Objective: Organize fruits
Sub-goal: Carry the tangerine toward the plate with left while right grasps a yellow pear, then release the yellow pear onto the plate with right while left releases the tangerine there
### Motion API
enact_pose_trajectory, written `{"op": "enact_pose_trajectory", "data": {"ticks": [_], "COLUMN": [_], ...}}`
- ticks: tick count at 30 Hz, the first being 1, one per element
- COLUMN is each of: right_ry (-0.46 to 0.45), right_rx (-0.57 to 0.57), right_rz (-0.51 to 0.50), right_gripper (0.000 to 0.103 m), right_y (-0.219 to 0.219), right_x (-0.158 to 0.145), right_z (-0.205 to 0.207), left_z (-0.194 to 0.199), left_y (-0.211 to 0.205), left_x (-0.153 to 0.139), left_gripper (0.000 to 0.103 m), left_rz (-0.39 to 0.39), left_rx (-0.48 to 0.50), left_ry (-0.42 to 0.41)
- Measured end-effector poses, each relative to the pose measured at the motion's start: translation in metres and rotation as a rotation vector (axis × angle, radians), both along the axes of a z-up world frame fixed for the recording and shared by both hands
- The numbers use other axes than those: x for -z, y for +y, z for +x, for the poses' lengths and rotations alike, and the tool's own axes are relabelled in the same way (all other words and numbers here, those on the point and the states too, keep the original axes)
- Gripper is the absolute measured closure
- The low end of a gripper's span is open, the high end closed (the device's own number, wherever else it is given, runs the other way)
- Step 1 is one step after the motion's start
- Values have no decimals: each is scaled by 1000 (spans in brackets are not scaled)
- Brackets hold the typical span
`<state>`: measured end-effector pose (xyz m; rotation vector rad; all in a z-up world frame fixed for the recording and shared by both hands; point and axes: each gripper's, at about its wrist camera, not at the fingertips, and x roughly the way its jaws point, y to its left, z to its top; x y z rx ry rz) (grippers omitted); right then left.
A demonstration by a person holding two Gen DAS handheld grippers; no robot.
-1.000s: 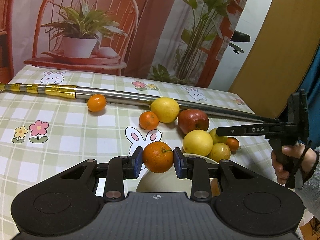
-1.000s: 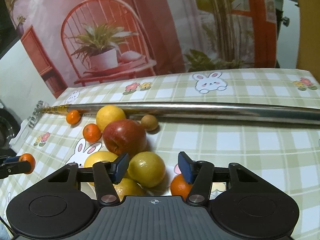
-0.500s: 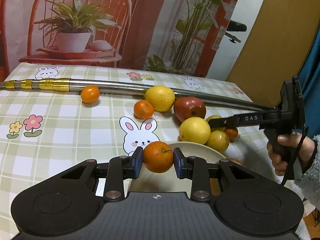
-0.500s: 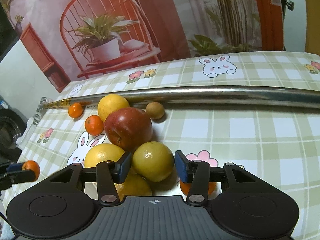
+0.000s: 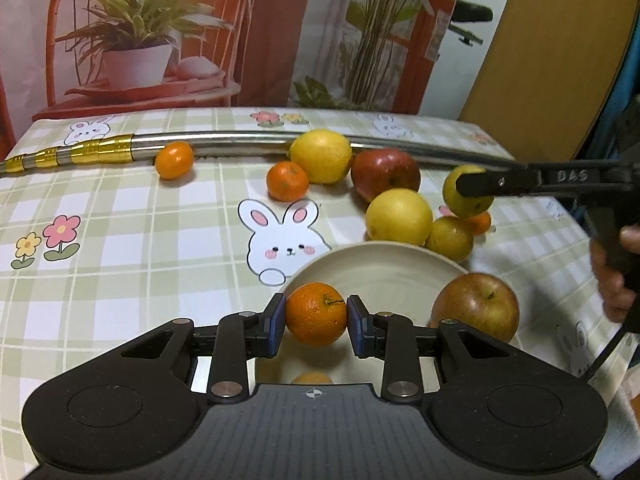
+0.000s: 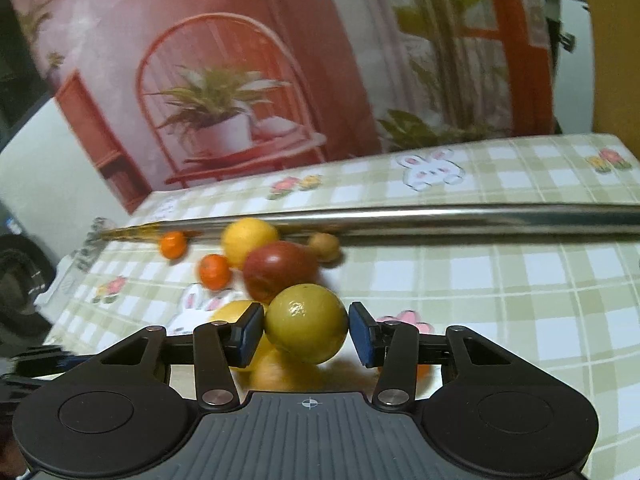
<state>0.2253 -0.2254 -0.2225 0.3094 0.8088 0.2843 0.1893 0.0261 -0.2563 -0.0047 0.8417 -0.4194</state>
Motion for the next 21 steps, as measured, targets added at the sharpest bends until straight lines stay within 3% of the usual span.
{"op": "enact_pose_trajectory", "data": {"ticks": [9,21], "right_ry": [1,79], "right_rx": [-160,-342], "right_rz": [-31,-142], "right_gripper": [60,60], "right_y": [45,89], "right_x": [-17,-11], "right_z": [-3,-3], "left_z": [0,3], "left_y": [0,1], "left_x": [5,7], "left_gripper": [69,69], "left_rz": [21,-15], "left_rx": [-1,-21], "left_ry": [42,76]}}
